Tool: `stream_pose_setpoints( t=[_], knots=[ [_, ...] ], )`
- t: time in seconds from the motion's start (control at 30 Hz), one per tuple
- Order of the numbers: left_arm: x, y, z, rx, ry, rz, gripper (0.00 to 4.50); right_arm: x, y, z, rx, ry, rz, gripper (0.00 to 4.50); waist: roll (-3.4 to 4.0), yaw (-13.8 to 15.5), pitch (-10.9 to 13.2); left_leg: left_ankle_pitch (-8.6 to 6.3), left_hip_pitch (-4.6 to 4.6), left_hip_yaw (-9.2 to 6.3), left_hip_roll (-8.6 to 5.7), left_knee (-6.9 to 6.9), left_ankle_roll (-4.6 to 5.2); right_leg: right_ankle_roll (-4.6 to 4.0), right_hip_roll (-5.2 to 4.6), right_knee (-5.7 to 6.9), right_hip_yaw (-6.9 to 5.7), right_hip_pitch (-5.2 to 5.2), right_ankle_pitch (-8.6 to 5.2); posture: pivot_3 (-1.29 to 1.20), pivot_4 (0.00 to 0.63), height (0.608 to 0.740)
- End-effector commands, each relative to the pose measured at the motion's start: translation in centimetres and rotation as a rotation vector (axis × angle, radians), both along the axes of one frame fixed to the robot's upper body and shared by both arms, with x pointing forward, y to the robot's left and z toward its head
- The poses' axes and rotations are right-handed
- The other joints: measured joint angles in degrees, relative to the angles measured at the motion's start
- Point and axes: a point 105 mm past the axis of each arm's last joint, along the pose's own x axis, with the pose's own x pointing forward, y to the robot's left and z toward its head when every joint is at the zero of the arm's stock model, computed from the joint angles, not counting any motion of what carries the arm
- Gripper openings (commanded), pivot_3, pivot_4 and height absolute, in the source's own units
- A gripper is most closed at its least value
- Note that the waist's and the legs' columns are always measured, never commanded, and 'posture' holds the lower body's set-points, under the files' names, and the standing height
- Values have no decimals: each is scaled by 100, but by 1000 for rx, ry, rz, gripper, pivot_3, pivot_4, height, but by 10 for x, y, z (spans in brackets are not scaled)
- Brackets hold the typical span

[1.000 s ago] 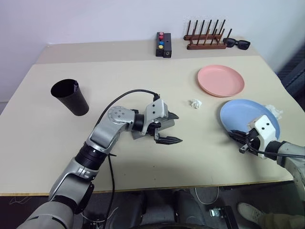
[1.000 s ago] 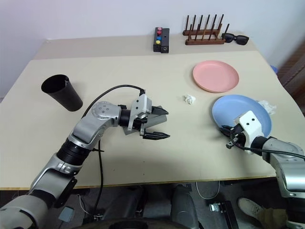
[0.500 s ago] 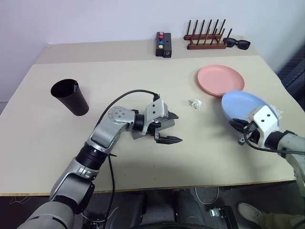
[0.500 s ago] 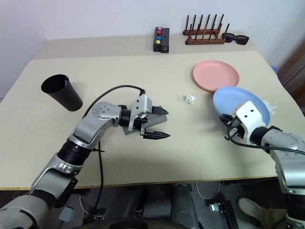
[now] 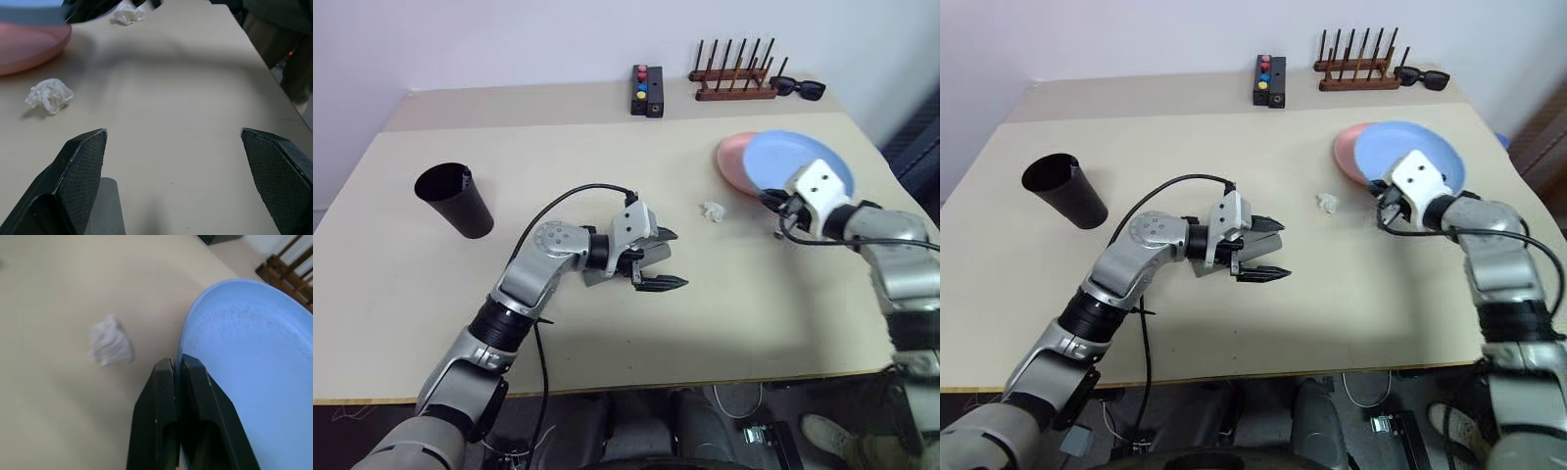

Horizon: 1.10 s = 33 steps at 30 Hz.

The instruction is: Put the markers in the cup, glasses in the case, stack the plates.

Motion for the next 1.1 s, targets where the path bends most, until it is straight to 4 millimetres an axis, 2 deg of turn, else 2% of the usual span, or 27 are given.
stream_pose_setpoints(
  t=[0.03, 0.2, 0.33, 0.57, 0.73, 0.83, 0.97, 1.07, 1.1],
  knots=[
    [-2, 3, 13, -36, -35, 35, 4500, 22, -1, 9, -50, -68, 4, 26, 2, -22, 1, 0, -1, 4, 0, -2, 0, 0, 0, 0, 2, -4, 0, 0, 150, 740],
    [-2, 13, 15, -35, -37, 105, 4500, 44, 7, 10, -66, -81, 6, 26, 2, -58, 1, 1, -1, 4, 0, -7, -1, 0, 0, 0, 3, -6, 0, 0, 150, 740],
    [-4, 21, 15, -30, -36, 148, 4500, 54, 20, 17, -59, -95, 35, 26, 2, -126, 1, 1, -1, 2, 0, -11, -2, 0, 0, 0, 3, -7, 0, 0, 150, 740],
    [-6, 28, 16, -30, -34, 194, 4500, 63, 34, 23, -50, -101, 48, 26, 3, -155, 0, 2, 0, 1, 0, -15, -3, 0, 0, -1, 3, -8, 0, 0, 150, 740],
    [-8, 31, 16, -29, -34, 218, 4500, 66, 38, 20, -47, -83, 46, 26, 4, -153, 0, 2, 0, 1, 0, -15, -3, -1, 0, 0, 4, -9, 0, 0, 150, 740],
    [-8, 33, 16, -27, -34, 229, 4500, 66, 38, 18, -48, -73, 41, 914, 4, -154, 0, 2, 0, 1, 0, -15, -3, -1, 0, 0, 4, -9, 0, 0, 150, 740],
    [-8, 34, 16, -24, -31, 236, 4500, 66, 37, 17, -44, -64, 36, 2836, 4, -163, 0, 2, 0, 1, 0, -17, -4, -1, 1, 0, 4, -9, 0, 0, 150, 740],
    [-9, 33, 15, -24, -29, 233, 4500, 67, 32, 19, -49, -87, 9, 4466, 4, -160, 0, 2, 0, 1, 0, -17, -4, -1, 1, 0, 4, -9, 0, 0, 150, 740],
    [-8, 33, 15, -24, -30, 233, 4500, 66, 30, 20, -46, -88, 8, 4466, 5, -159, 0, 2, 0, 1, 0, -17, -4, -1, 1, 0, 4, -9, 0, 0, 150, 740]
  ],
)
